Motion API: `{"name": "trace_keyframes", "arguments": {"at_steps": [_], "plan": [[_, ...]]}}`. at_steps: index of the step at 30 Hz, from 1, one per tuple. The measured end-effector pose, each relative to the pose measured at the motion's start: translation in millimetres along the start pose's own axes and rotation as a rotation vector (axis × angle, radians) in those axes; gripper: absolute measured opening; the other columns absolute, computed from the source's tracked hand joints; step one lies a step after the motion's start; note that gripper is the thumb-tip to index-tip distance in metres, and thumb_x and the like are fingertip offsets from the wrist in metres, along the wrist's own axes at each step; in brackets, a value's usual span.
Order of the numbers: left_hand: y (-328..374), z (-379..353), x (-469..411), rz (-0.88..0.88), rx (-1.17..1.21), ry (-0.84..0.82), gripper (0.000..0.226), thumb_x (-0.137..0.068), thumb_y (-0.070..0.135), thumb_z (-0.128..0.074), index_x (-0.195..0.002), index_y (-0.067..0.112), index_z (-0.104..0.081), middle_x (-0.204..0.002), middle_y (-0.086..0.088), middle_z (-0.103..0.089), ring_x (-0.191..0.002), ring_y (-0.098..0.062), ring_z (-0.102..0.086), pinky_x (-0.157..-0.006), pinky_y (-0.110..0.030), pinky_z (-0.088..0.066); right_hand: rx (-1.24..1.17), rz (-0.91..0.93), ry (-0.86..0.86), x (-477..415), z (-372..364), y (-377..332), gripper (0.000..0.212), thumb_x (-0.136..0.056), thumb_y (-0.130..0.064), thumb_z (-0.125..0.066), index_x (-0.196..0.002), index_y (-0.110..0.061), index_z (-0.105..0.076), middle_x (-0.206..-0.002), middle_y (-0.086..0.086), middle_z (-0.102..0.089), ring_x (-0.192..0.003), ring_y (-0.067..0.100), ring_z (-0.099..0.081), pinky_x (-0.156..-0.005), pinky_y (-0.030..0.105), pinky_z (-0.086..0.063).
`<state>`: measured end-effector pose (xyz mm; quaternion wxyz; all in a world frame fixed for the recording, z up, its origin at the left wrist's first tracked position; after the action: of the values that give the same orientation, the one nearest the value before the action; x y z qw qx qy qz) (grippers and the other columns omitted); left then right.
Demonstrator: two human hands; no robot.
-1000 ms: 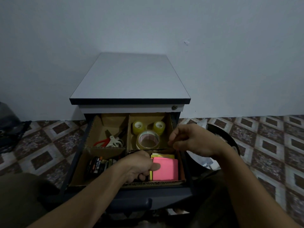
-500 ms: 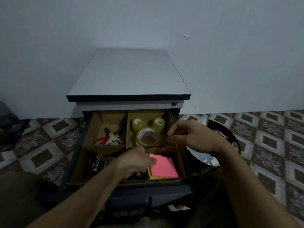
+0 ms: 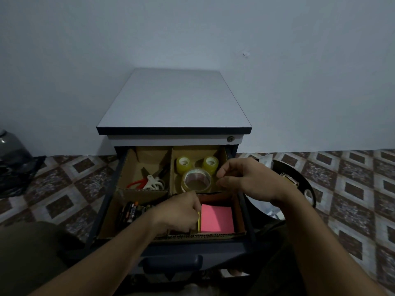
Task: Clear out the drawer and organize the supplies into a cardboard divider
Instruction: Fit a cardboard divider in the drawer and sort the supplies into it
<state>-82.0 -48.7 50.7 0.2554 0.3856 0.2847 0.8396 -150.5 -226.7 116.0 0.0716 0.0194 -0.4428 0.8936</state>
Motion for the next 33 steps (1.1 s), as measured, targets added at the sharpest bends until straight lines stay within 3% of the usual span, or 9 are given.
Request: {"name": "trace_keyframes", "arguments": {"at_steps": [4,9,14,18,21,24,26,29,33], "plan": [[1.3,-2.1,-0.4,-0.035,0.033,-0.139,0.026,-0.090,0.006,-0.056,-0.111,0.022,-0.057,-0.102,-0.002,-0.063,-0.090,-0.010,-0.059,-0.077,-0.028,-0.051,0.028,0.018,0.011,-3.0,-5.0,-2.3,0.007,-0.089,-0.023,-0.070,-0.094,-0.019,-0.069,-0.090,0.002,-0.075,-0.086,0.018,-0.071,-0.086,0.046,-0.057],[2.3,10.1,11.5,-0.179,-0.022,-0.083,0.033,-0.091,0.021,-0.064,-0.120,0.032,-0.053,-0.121,0.005,-0.061,-0.102,-0.009,-0.062,-0.081,-0.028,-0.056,0.073,0.006,-0.010,-1.9,-6.7,0.9,0.016,-0.086,-0.019,-0.071,-0.101,-0.024,-0.066,-0.095,-0.003,-0.075,-0.088,0.012,-0.070,-0.086,0.043,-0.057],[-5.0,48.3,29.8,-0.264,-0.076,0.167,0.028,-0.096,0.029,-0.060,-0.123,0.036,-0.054,-0.122,0.013,-0.058,-0.107,-0.002,-0.059,-0.091,-0.027,-0.053,0.174,-0.027,0.057,1.9,-9.9,13.3,0.018,-0.089,-0.025,-0.068,-0.106,-0.028,-0.065,-0.098,-0.013,-0.068,-0.091,0.004,-0.065,-0.085,0.032,-0.055],[-32.2,85.7,29.2,-0.212,-0.166,0.554,0.026,-0.097,0.028,-0.058,-0.123,0.033,-0.055,-0.113,0.006,-0.059,-0.093,-0.006,-0.061,-0.072,-0.023,-0.051,0.313,-0.095,0.187,2.3,-16.6,27.2,0.039,-0.092,-0.024,-0.063,-0.130,-0.028,-0.056,-0.115,-0.010,-0.054,-0.102,0.007,-0.051,-0.073,0.013,-0.040],[-69.8,105.9,20.7,-0.098,-0.221,0.714,0.044,-0.095,0.030,-0.059,-0.138,0.028,-0.049,-0.136,-0.004,-0.053,-0.119,-0.023,-0.054,-0.096,-0.043,-0.050,0.297,-0.161,0.215,-1.1,-25.6,43.9,0.056,-0.092,-0.018,-0.059,-0.145,-0.026,-0.042,-0.144,0.004,-0.044,-0.124,0.020,-0.049,-0.093,0.023,-0.040],[-110.0,106.3,11.3,0.111,-0.245,0.567,0.065,-0.087,0.056,-0.053,-0.146,0.040,-0.031,-0.151,-0.010,-0.037,-0.131,-0.035,-0.044,-0.105,-0.052,-0.043,0.218,-0.217,0.161,-3.0,-38.4,54.9,0.065,-0.091,-0.009,-0.054,-0.151,-0.024,-0.032,-0.153,0.008,-0.035,-0.136,0.025,-0.041,-0.105,0.031,-0.037],[-122.3,101.4,9.9,0.126,-0.137,0.515,0.066,-0.085,0.062,-0.050,-0.146,0.042,-0.035,-0.151,-0.010,-0.036,-0.132,-0.033,-0.044,-0.108,-0.048,-0.041,0.224,-0.241,0.155,-3.5,-47.4,57.8,0.067,-0.091,-0.002,-0.049,-0.152,-0.021,-0.029,-0.156,0.009,-0.028,-0.139,0.027,-0.035,-0.111,0.036,-0.034],[-126.3,97.7,12.4,0.028,-0.069,0.585,0.051,-0.095,0.047,-0.057,-0.143,0.036,-0.046,-0.141,-0.006,-0.042,-0.125,-0.026,-0.047,-0.103,-0.037,-0.042,0.255,-0.234,0.198,-3.8,-57.3,59.6,0.066,-0.089,0.003,-0.043,-0.150,-0.019,-0.032,-0.155,0.011,-0.025,-0.139,0.030,-0.035,-0.113,0.043,-0.036],[-128.8,96.8,7.6,-0.060,-0.097,0.642,0.038,-0.095,0.035,-0.061,-0.132,0.030,-0.056,-0.130,-0.006,-0.047,-0.121,-0.024,-0.049,-0.095,-0.032,-0.041,0.266,-0.215,0.234,-7.1,-55.6,59.3,0.071,-0.087,0.010,-0.041,-0.150,-0.021,-0.031,-0.155,0.006,-0.028,-0.137,0.026,-0.037,-0.110,0.039,-0.038]]}}
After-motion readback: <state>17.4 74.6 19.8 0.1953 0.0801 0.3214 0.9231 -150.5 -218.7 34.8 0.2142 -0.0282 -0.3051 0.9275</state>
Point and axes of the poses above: each hand's wrist, its own x-axis away from the middle knuckle, its own z-axis out of the back of the hand, y = z × x, the point moved 2 cm from there along -x, towards the middle knuckle
